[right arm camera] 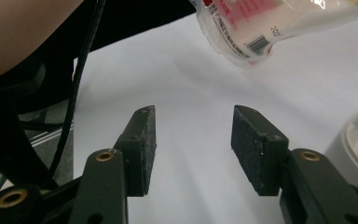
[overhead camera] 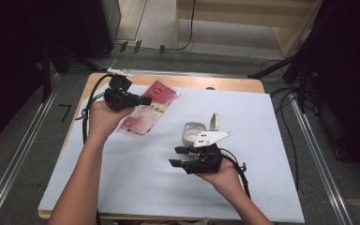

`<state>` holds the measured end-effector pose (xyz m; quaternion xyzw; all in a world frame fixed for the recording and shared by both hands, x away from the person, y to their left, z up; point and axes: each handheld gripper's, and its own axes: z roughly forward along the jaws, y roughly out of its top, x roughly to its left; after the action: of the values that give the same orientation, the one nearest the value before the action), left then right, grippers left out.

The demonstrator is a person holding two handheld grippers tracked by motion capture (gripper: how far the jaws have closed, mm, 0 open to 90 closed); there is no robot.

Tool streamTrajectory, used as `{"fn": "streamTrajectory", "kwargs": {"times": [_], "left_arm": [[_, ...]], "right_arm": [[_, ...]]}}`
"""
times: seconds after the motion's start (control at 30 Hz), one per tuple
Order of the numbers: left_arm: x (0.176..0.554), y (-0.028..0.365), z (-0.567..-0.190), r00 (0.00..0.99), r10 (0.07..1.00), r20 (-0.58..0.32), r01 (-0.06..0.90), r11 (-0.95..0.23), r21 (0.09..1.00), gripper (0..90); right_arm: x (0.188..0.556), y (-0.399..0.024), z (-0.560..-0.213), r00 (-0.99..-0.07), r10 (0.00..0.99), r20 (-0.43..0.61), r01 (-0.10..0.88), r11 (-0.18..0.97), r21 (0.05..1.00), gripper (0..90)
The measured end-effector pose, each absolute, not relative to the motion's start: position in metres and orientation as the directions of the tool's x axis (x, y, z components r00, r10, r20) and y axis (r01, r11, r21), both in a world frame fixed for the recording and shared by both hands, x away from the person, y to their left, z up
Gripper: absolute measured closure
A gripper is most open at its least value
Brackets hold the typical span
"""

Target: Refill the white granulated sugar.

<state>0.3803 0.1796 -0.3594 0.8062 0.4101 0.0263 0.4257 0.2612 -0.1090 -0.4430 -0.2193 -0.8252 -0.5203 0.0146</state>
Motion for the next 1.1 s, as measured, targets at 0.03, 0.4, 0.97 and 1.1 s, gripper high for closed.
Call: {"fn": "streamTrajectory", "kwargs": {"times": [0.03,0.4,0.97,1.1], "left_arm": [[0.38,0.18,-0.359,0.662,0.684,-0.307,0.639,-0.301,0.708,90.0],[0.389,0.168,-0.385,0.677,0.675,-0.295,0.629,-0.322,0.708,90.0],[0.376,0.189,-0.388,0.681,0.66,-0.318,0.633,-0.313,0.708,87.6],[0.371,0.198,-0.391,0.685,0.656,-0.316,0.633,-0.322,0.704,86.5]], "right_arm": [[0.261,-0.109,-0.443,-0.903,0.347,0.252,0.377,0.362,0.852,50.8],[0.266,-0.136,-0.445,-0.908,0.338,0.246,0.374,0.394,0.84,50.5],[0.261,-0.158,-0.446,-0.891,0.394,0.227,0.383,0.381,0.841,50.1],[0.26,-0.159,-0.447,-0.889,0.4,0.225,0.386,0.389,0.837,49.9]]}}
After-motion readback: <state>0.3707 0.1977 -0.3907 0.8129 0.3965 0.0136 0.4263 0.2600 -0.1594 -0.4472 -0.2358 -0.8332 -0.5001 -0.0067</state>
